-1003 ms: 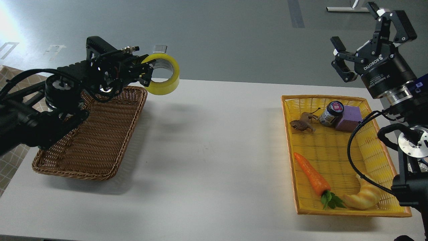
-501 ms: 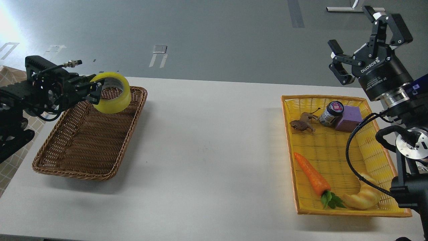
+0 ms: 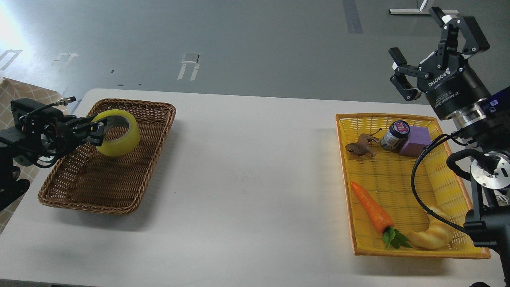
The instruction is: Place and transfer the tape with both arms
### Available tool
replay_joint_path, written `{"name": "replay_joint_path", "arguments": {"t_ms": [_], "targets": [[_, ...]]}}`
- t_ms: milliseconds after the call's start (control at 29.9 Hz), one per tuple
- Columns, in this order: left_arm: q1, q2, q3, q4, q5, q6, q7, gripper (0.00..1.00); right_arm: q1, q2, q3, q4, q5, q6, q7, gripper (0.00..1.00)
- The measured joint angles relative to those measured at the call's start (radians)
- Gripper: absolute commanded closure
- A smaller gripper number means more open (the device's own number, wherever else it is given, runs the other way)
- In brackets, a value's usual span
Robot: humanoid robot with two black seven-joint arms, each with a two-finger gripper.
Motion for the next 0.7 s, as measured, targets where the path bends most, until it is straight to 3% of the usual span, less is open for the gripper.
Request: {"name": "replay_joint_path", "arguments": {"t_ms": [67, 134, 334, 702], "targets": [[0.019, -0.002, 0.0, 0.011, -0.003, 0.017, 0.0, 0.83, 0.0, -0.001, 0.0, 0.0, 0.0, 0.0, 0.0, 0.0], [0.033, -0.003, 0.0, 0.016, -0.004, 0.025, 0.0, 0.73, -0.002, -0.001, 0.0, 0.0, 0.0, 0.0, 0.0, 0.0], [0.044, -0.033, -0.001, 0.069, -0.025, 0.054, 0.0, 0.29, -0.004, -0.001, 0.0, 0.001, 0.0, -0.001, 0.0, 0.0], [0.033, -0.046, -0.003, 0.126, -0.128, 0.108, -0.084, 0.07, -0.004, 0.0, 0.0, 0.001, 0.0, -0.002, 0.001, 0.0]]}}
